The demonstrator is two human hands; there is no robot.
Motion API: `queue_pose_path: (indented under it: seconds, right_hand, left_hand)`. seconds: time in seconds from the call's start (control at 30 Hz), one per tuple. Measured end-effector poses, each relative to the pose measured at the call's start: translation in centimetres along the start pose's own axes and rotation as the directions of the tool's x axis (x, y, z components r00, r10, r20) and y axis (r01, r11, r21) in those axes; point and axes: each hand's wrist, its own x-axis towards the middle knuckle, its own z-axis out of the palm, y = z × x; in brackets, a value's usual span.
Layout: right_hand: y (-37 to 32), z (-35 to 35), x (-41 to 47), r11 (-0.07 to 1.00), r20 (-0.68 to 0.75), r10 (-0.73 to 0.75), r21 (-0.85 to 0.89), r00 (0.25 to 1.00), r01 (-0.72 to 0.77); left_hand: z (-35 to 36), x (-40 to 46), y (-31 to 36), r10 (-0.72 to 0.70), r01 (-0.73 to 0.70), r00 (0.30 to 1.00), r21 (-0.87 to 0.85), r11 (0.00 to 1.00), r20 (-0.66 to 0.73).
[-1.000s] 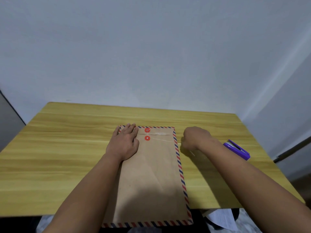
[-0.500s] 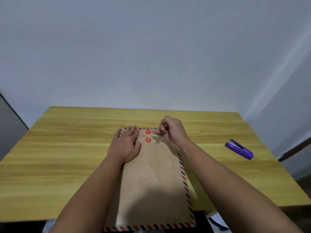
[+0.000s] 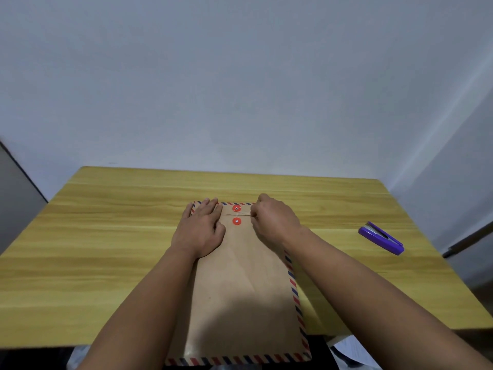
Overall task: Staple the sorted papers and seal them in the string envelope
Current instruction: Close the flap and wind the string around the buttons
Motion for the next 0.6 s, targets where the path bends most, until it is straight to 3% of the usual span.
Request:
queue_pose_path:
  seconds: [0.37, 0.6]
  right_hand:
    - [0.8, 1.2, -1.1, 0.996, -0.185, -0.081, 0.026, 0.979, 0.087]
    - [0.1, 1.8, -1.7, 0.978, -0.107, -0.197, 0.048, 0.975, 0.203]
  left_hand:
    - [-0.1, -0.1, 0.1, -0.009, 0.009, 1.0, 0.012, 1.0, 0.014]
    - [-0.1, -0.1, 0.1, -0.011, 0.011, 1.0, 0.014, 1.0, 0.014]
